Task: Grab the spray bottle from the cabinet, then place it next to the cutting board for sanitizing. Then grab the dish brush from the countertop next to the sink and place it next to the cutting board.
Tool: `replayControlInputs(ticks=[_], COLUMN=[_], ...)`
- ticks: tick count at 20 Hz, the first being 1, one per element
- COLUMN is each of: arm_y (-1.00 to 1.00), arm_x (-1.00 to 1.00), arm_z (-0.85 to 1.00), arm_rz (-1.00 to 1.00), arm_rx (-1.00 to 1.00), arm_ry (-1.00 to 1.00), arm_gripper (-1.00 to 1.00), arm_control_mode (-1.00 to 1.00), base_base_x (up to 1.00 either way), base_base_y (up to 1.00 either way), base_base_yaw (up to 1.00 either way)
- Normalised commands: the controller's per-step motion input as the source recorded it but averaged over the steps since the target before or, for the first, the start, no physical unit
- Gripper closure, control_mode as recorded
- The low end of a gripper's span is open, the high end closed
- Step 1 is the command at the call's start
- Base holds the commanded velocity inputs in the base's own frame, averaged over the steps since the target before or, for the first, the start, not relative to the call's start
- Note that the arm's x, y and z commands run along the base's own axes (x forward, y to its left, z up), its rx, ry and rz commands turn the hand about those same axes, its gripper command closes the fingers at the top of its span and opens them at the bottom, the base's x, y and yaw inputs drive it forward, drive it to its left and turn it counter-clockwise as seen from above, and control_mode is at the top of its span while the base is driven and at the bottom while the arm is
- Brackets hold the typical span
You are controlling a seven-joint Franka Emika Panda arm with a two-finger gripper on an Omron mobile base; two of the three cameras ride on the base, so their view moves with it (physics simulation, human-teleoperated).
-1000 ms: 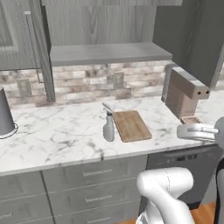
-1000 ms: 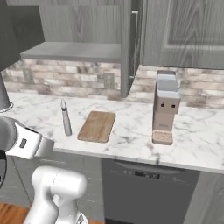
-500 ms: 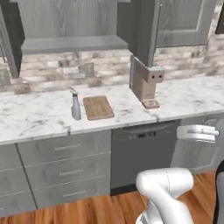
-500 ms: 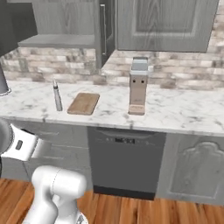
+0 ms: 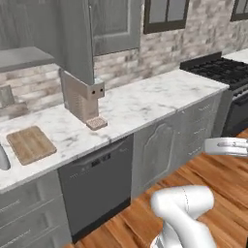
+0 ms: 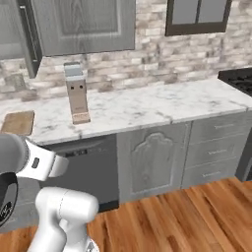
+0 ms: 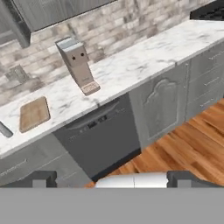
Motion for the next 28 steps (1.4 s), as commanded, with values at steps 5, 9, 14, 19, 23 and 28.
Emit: replayControlInputs(ticks=[5, 9, 14, 19, 23, 28], arm_y=[0.00, 0.00, 0.00, 0.00, 0.00, 0.00], arm_x=[0.00, 0.00, 0.00, 0.00, 0.00, 0.00], arm_z=[0.00, 0.00, 0.00, 0.00, 0.00, 0.00], arm_rz=[0.00, 0.00, 0.00, 0.00, 0.00, 0.00], arm_rx=[0.00, 0.00, 0.00, 0.00, 0.00, 0.00], arm_ry=[0.00, 0.00, 0.00, 0.00, 0.00, 0.00], arm_gripper=[-1.00, -1.00, -1.00, -1.00, -1.00, -1.00], arm_control_mode=[1.00, 1.00, 1.00, 1.00, 1.00, 1.00], base_base_x=[0.00, 0.01, 0.23, 0.36, 0.22, 0.01], base_base_y=[-0.30, -0.54, -0.64, -0.51, -0.16, 0.08], base_base_yaw=[-0.80, -0.75, -0.54, -0.41, -0.52, -0.57])
